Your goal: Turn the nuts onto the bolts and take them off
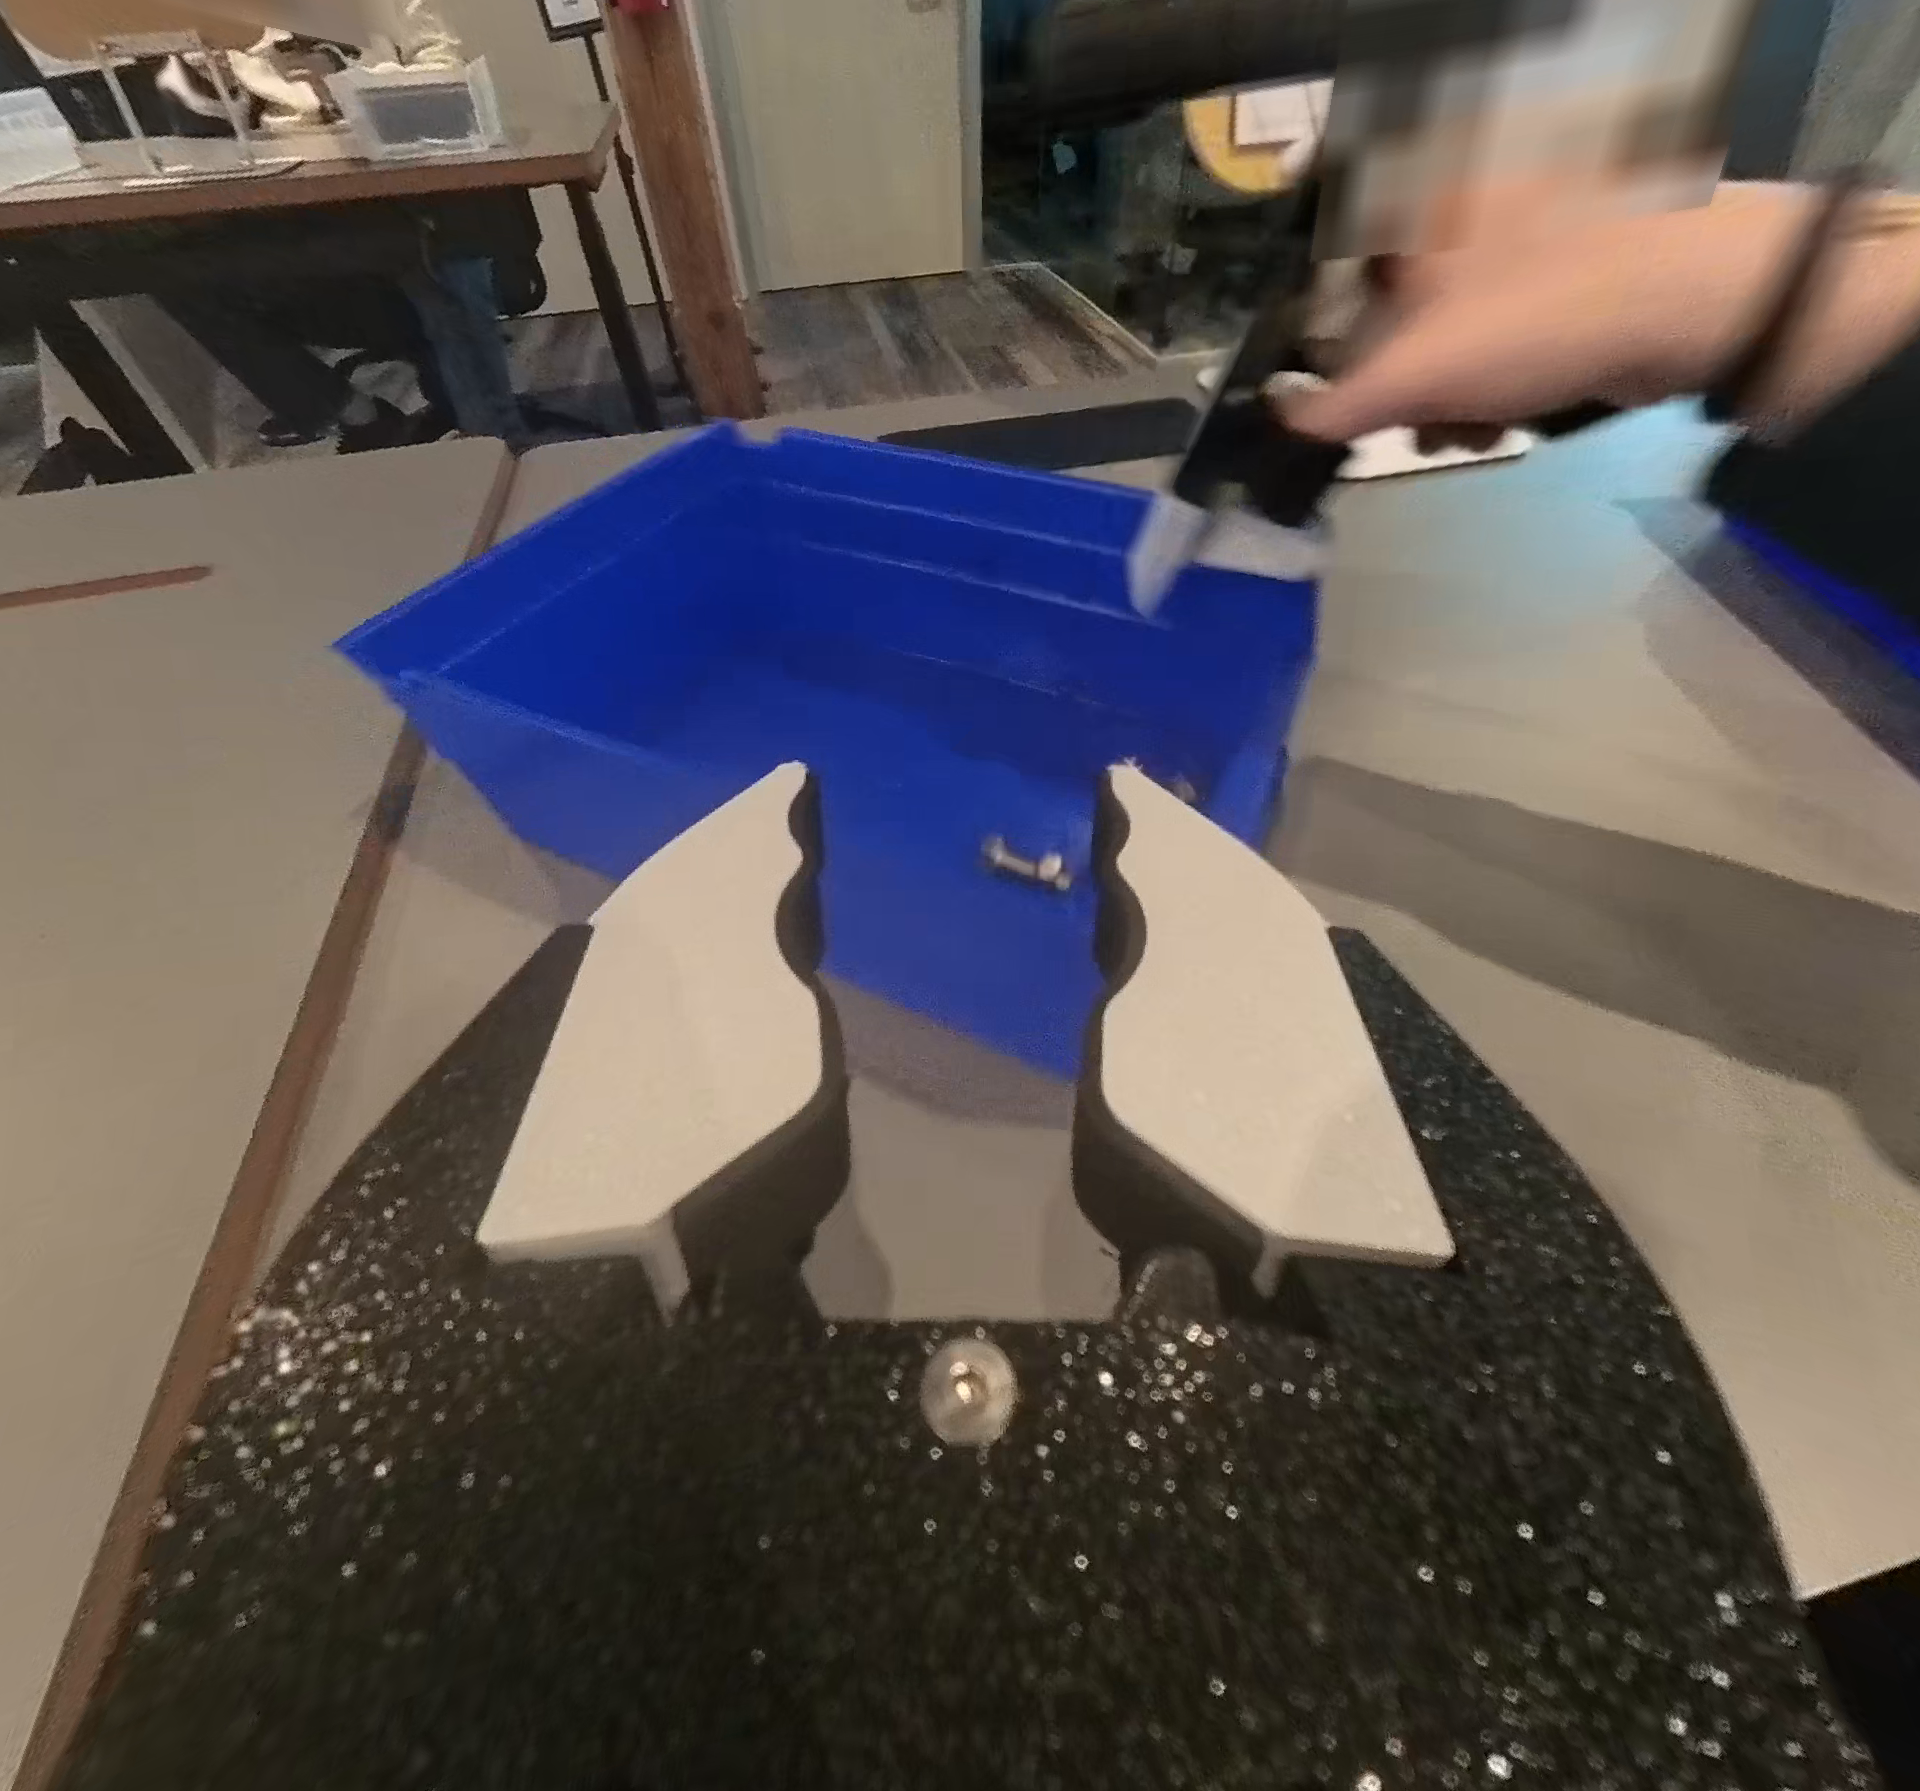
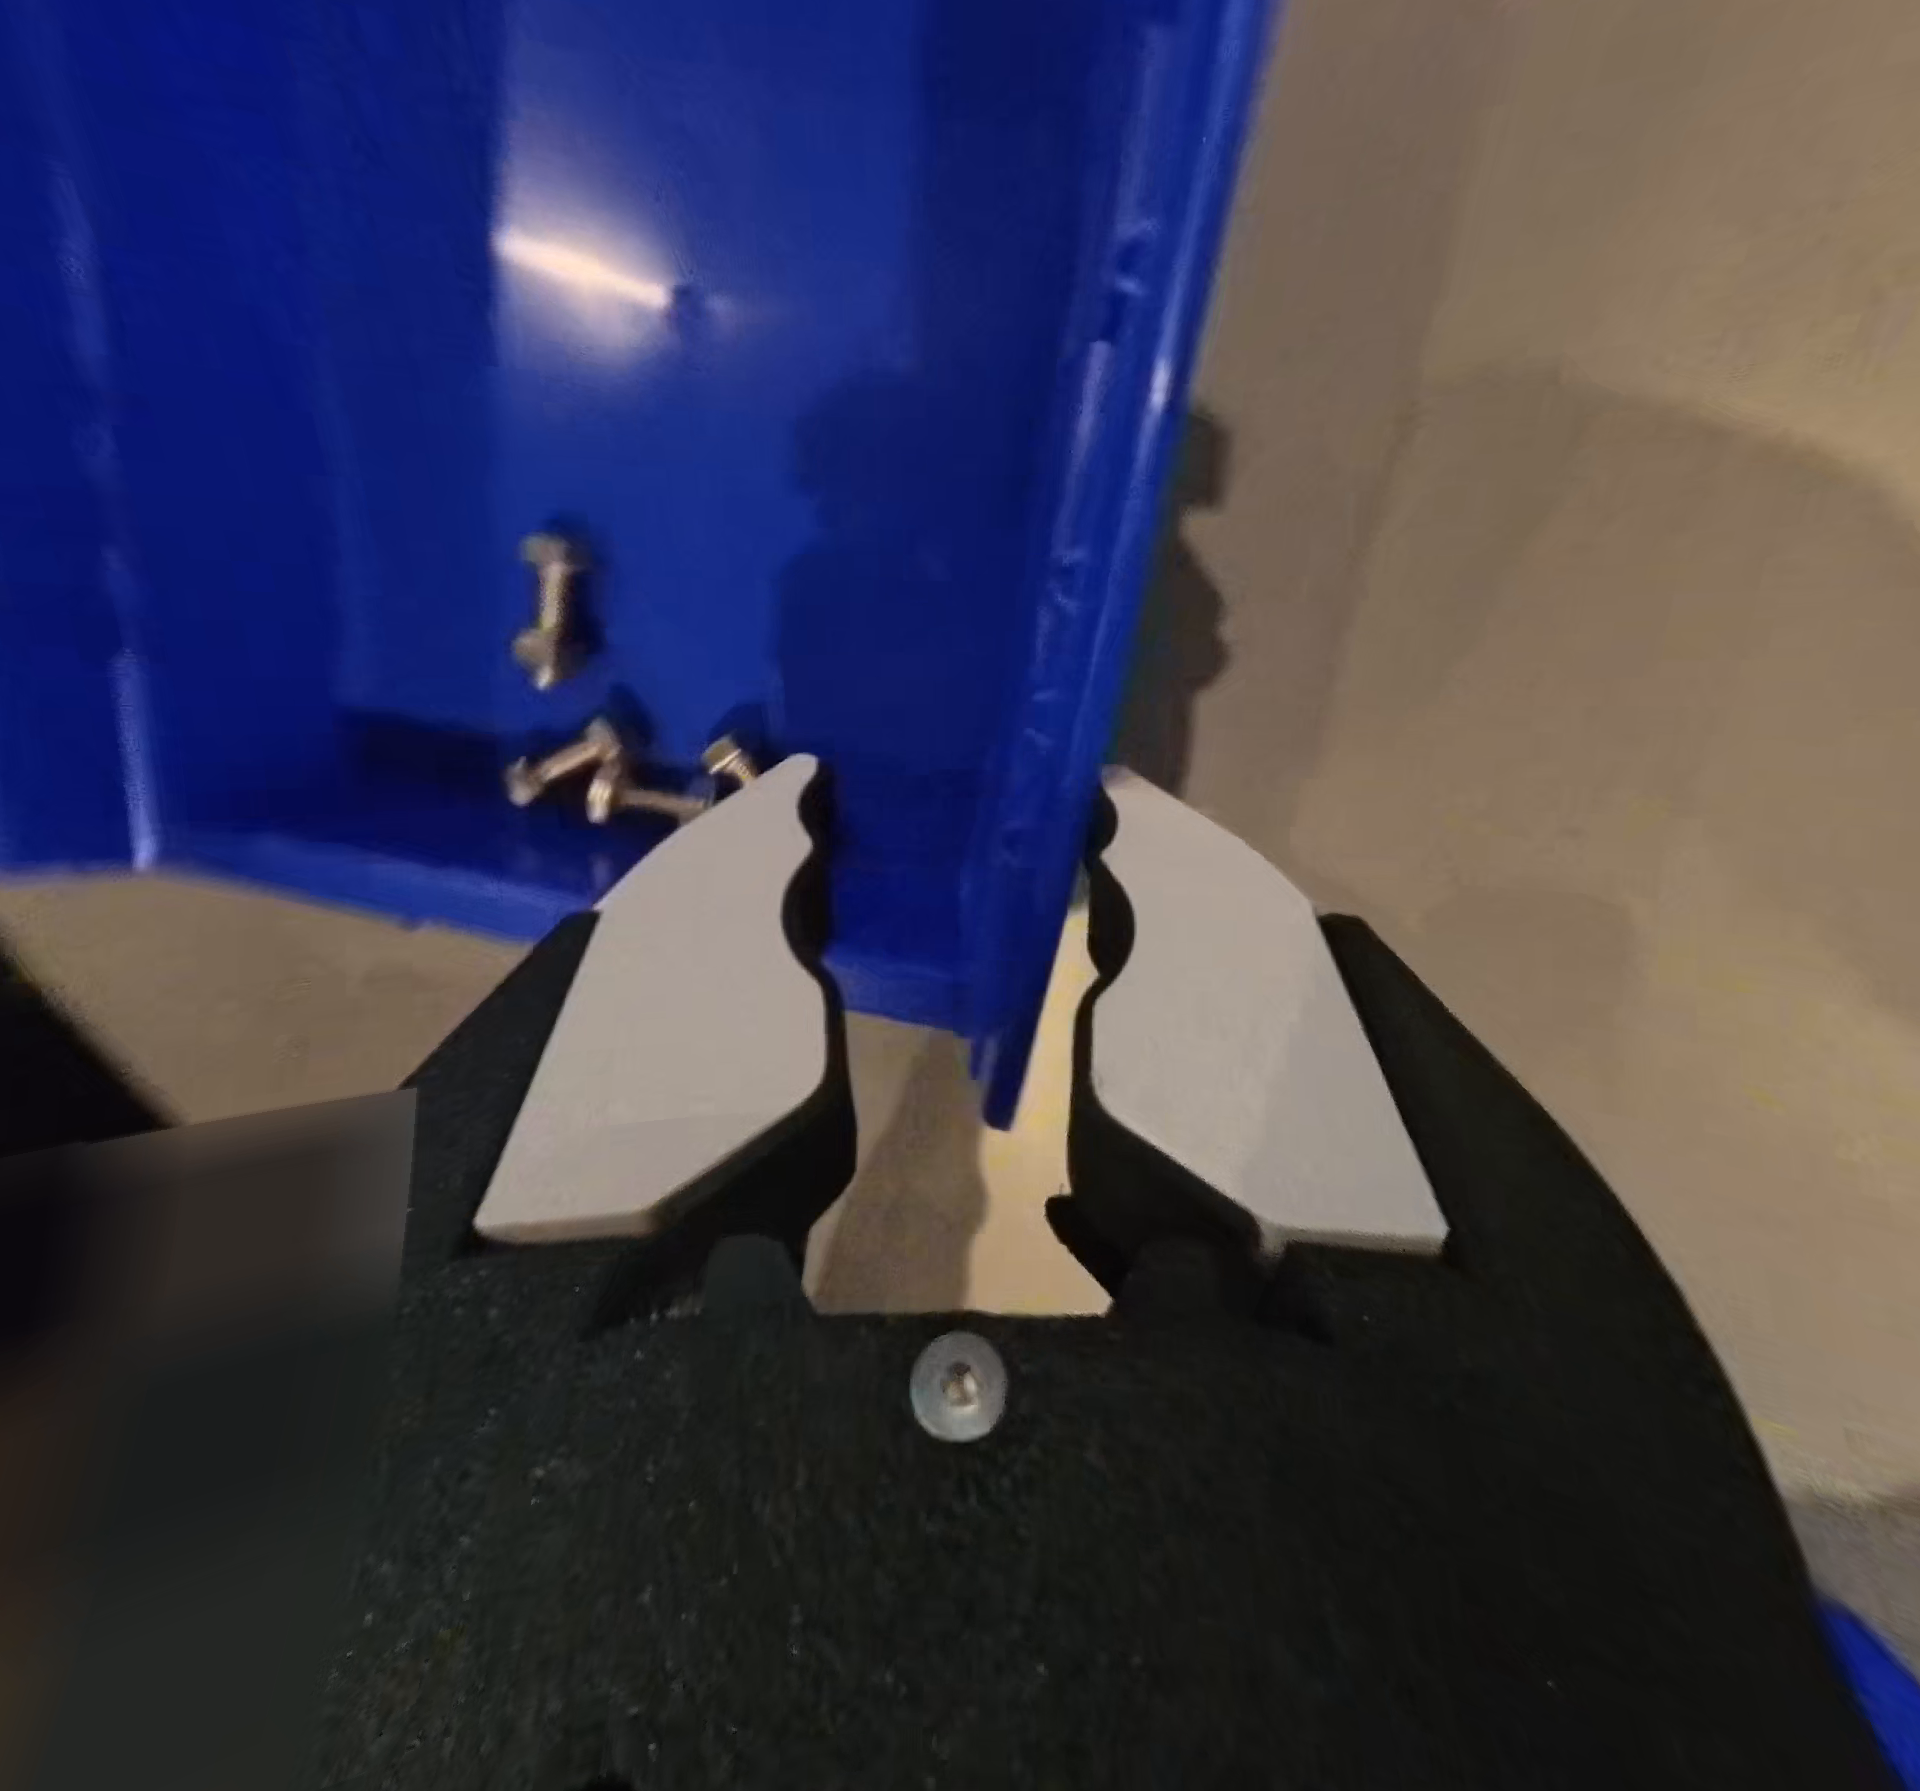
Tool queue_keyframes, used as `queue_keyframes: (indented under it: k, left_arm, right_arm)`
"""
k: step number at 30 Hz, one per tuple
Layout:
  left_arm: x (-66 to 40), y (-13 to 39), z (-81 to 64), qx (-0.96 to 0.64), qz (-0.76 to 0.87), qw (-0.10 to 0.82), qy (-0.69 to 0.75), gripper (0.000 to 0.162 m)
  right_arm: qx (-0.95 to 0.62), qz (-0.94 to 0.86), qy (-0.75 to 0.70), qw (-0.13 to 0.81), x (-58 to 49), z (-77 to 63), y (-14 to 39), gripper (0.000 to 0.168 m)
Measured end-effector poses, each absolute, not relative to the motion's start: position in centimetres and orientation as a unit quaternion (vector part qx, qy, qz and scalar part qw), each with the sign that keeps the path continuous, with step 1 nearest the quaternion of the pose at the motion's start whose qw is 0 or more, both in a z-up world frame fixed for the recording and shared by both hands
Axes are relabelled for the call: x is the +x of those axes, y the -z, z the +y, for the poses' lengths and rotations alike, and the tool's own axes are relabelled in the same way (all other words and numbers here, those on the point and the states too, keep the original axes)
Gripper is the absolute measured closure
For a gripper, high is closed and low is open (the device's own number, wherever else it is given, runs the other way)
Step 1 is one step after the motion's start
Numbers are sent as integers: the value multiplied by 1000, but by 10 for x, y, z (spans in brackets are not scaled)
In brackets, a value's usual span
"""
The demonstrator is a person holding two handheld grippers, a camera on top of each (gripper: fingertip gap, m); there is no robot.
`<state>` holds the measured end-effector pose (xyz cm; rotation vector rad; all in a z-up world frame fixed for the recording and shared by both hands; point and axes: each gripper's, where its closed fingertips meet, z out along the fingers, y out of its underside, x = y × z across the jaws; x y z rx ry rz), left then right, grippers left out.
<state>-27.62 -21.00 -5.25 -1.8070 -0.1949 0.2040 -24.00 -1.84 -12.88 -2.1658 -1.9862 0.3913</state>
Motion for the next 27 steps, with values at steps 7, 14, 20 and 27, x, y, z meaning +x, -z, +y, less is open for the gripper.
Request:
queue_keyframes:
  k: [7,14,20,27]
  left_arm:
    - [-256,48,-200,-786,-54,610,-85,113]
    - [-229,44,-191,-792,-13,604,-91,113]
    - [-256,51,-218,-813,-71,556,-161,117]
    - [-284,54,-260,-807,-146,554,-143,116]
  right_arm:
    - [-643,-697,-319,-6,-185,-103,118,117]
    - [-562,-680,-453,125,-172,-114,73,140]
    - [-441,-773,-382,248,-158,-117,75,153]
    - [-215,-887,-216,346,-158,-155,83,121]
